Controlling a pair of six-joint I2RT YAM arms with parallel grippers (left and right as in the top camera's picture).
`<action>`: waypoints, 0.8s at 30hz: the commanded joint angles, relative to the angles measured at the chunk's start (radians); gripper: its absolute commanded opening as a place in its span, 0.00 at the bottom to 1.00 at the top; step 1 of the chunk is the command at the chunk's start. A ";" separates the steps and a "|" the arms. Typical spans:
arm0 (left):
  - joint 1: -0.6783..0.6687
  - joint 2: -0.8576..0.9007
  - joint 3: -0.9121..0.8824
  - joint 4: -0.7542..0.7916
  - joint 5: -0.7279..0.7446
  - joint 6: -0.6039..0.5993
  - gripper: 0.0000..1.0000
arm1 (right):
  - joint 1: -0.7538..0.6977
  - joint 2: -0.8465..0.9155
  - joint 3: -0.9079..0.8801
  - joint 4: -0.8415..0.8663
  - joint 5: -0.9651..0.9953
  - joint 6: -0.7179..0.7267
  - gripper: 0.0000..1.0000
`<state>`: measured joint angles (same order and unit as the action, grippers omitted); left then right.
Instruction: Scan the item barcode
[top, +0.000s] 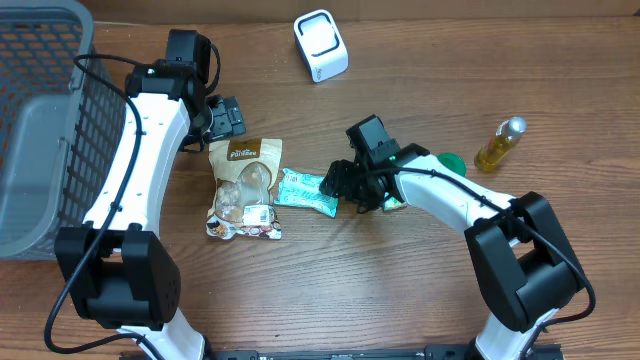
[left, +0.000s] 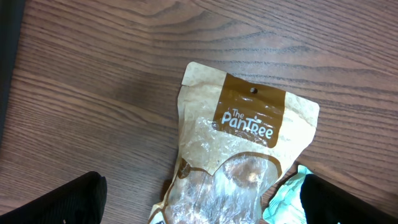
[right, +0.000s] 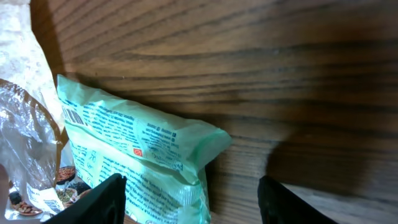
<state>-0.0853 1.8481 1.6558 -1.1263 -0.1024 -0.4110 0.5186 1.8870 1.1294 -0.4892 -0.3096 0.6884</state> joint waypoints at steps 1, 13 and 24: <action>-0.009 -0.013 0.013 0.002 -0.009 0.015 1.00 | 0.003 -0.022 -0.053 0.060 -0.033 0.043 0.60; -0.009 -0.013 0.013 0.002 -0.009 0.015 0.99 | 0.004 -0.022 -0.168 0.298 -0.036 0.074 0.44; -0.009 -0.013 0.013 0.002 -0.009 0.015 0.99 | 0.047 -0.022 -0.168 0.306 0.013 0.070 0.41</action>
<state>-0.0853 1.8481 1.6558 -1.1263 -0.1024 -0.4110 0.5350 1.8782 0.9806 -0.1822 -0.3416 0.7589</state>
